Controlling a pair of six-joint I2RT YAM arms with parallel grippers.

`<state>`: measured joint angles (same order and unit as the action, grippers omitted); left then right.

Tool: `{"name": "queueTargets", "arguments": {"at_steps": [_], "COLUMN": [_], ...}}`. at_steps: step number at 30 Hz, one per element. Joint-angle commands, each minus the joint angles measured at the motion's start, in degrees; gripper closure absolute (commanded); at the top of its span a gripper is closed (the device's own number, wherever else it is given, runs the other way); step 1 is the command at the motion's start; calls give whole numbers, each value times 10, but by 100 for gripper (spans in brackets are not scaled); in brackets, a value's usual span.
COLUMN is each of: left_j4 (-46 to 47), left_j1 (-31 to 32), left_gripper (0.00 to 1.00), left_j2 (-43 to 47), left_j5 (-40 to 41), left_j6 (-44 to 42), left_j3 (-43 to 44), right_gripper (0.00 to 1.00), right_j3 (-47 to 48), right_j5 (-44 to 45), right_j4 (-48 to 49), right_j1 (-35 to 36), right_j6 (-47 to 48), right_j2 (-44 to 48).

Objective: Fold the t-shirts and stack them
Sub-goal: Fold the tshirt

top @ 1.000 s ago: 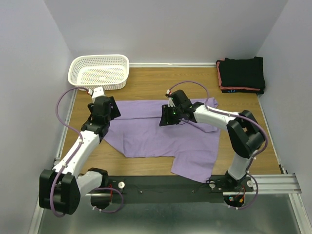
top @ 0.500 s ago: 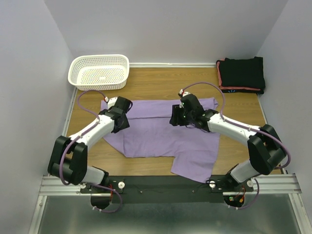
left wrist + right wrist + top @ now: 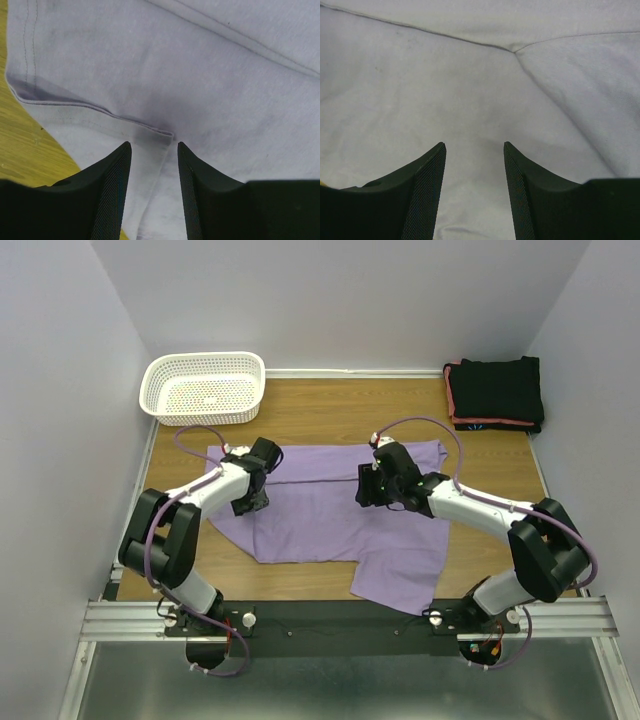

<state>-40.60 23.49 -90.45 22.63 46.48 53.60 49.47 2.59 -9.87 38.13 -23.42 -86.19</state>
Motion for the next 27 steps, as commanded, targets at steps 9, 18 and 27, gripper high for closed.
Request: {"name": "queueTargets", "arguments": {"at_steps": [9, 18, 27], "left_j4": [-16, -39, -149], "left_j1": [5, 5, 2], "left_gripper": [55, 74, 80], "left_j2": [-35, -48, -18], "left_j5": [56, 78, 122], "left_j6": [29, 48, 107], "left_j3": [18, 28, 24], "right_gripper": [42, 42, 42], "right_j3": [-17, -20, -22], "right_j5": [5, 1, -9], "right_j4": [34, 37, 39], "right_j1": [-1, -1, 0], "right_j6": [14, 15, 16], "right_j2": [13, 16, 18]}}
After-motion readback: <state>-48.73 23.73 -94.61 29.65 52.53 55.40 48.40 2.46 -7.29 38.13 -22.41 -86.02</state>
